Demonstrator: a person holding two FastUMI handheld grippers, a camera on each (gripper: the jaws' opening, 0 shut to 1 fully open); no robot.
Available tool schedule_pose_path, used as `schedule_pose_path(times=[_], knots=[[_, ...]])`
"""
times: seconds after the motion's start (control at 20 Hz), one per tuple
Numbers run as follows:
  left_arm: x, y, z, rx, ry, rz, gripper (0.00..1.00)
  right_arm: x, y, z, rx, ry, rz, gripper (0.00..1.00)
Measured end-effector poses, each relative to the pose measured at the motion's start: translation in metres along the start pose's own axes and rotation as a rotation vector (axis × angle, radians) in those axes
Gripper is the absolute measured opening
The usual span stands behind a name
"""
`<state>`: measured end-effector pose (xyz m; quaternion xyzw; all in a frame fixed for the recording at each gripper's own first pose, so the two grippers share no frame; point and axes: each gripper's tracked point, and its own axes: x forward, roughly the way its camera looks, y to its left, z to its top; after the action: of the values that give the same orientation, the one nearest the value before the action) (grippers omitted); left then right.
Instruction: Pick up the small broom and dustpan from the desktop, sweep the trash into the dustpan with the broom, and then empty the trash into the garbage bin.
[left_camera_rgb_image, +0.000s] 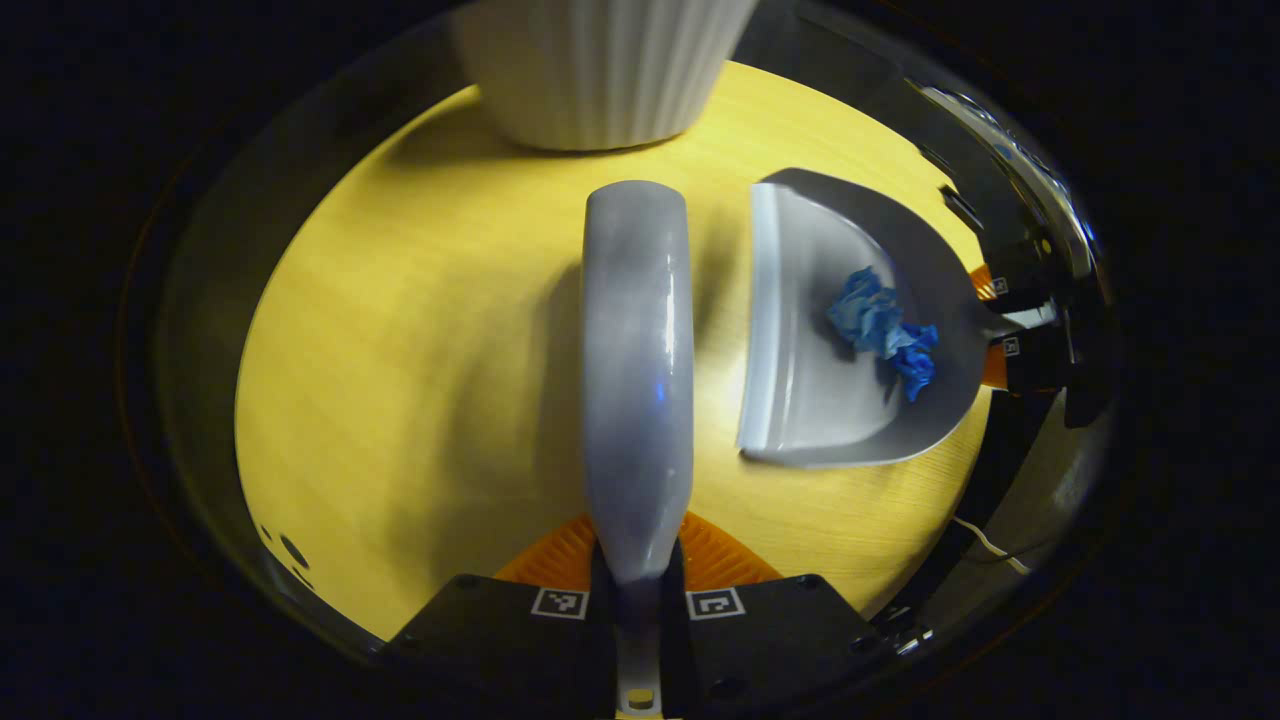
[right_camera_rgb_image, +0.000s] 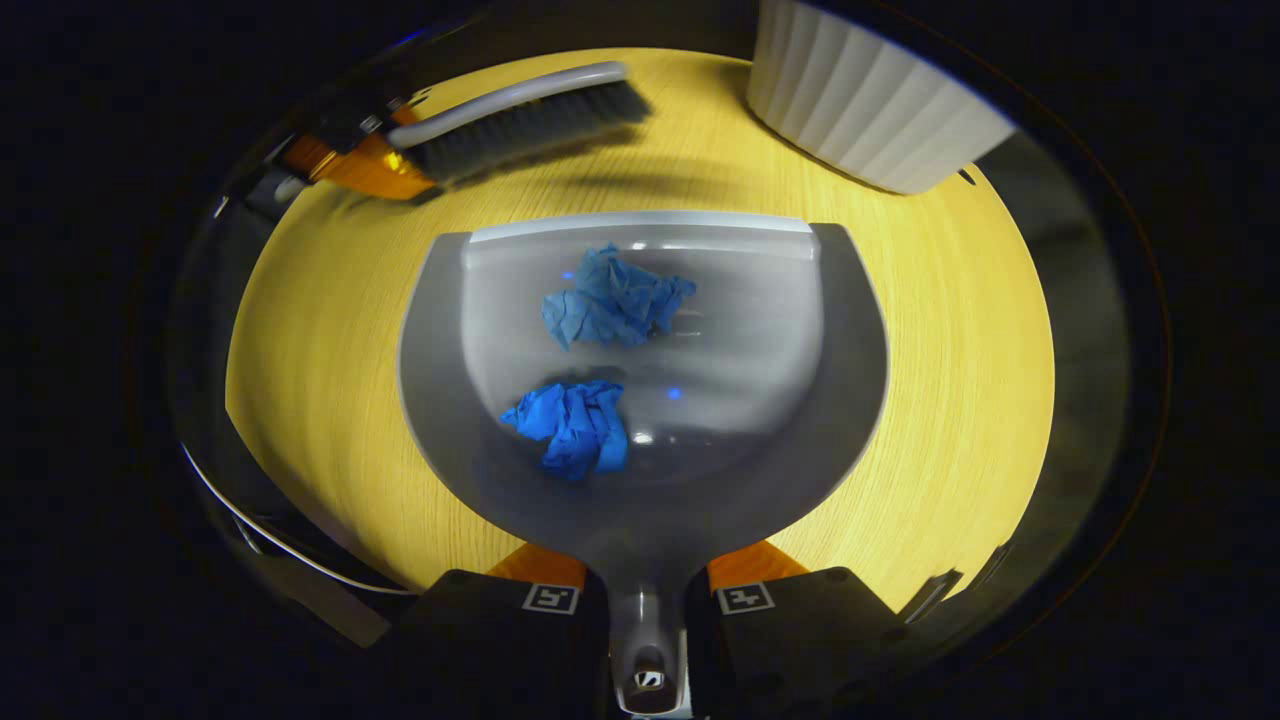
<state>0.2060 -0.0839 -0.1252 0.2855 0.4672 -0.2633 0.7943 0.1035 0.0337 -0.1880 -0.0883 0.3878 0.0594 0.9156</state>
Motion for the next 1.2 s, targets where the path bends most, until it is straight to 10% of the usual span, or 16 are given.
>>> schedule_pose_path(times=[0.35,0.75,1.2], knots=[[0.042,-0.002,-0.043,-0.224,-0.004,0.063,0.21,-0.013,0.001,0.012,0.150,-0.093,-0.020,0.33],[0.034,-0.005,-0.039,-0.161,-0.002,0.044,0.21,-0.109,-0.057,0.016,0.183,-0.131,-0.155,0.33],[0.038,0.003,-0.041,-0.104,-0.003,0.019,0.21,-0.240,-0.147,0.128,0.364,-0.387,-0.298,0.34]])
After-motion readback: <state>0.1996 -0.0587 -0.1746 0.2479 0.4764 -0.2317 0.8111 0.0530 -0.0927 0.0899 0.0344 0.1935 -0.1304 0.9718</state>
